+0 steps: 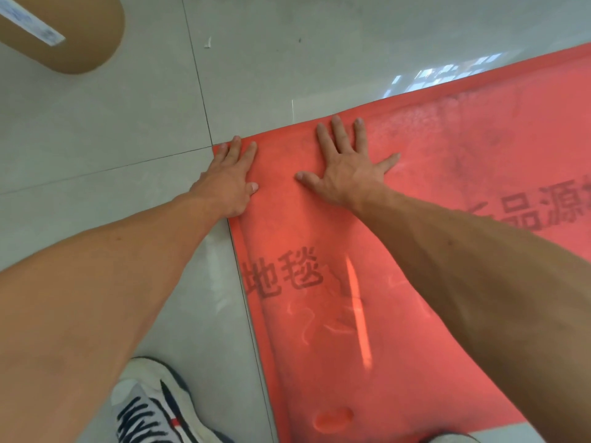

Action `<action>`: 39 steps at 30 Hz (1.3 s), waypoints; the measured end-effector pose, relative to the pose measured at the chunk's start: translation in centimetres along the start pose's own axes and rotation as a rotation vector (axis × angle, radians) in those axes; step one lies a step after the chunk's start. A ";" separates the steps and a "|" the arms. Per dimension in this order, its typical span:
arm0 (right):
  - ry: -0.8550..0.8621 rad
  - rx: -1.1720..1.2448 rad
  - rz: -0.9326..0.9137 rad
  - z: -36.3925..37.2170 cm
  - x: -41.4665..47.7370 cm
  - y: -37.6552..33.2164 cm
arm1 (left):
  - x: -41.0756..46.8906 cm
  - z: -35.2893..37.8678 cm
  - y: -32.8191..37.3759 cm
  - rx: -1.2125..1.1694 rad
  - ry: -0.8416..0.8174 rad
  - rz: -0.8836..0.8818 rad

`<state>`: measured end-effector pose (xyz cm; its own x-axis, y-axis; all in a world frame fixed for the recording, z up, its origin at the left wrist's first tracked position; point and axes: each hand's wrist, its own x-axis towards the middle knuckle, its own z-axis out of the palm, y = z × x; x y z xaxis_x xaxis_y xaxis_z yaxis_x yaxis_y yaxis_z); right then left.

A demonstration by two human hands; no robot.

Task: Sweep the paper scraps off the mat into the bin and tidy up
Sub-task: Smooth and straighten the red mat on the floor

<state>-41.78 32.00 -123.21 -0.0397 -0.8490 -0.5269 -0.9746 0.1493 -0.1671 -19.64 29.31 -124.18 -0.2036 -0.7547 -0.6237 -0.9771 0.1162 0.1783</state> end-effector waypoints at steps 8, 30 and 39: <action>-0.017 0.015 0.027 0.5 -0.2 -0.6 | -0.1 -0.5 -0.2 -0.007 -0.016 0.032; 0.004 -0.085 -0.210 0.0 -0.6 -4.4 | -1.3 -1.3 0.7 0.000 0.117 -0.008; -0.130 -0.082 -0.215 0.2 0.5 -6.4 | -1.4 -2.6 -0.7 0.110 -0.077 0.057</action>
<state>-35.55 30.75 -122.58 0.1941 -0.7837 -0.5900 -0.9723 -0.0737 -0.2219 -18.55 28.58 -121.44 -0.2592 -0.6936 -0.6721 -0.9638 0.2309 0.1334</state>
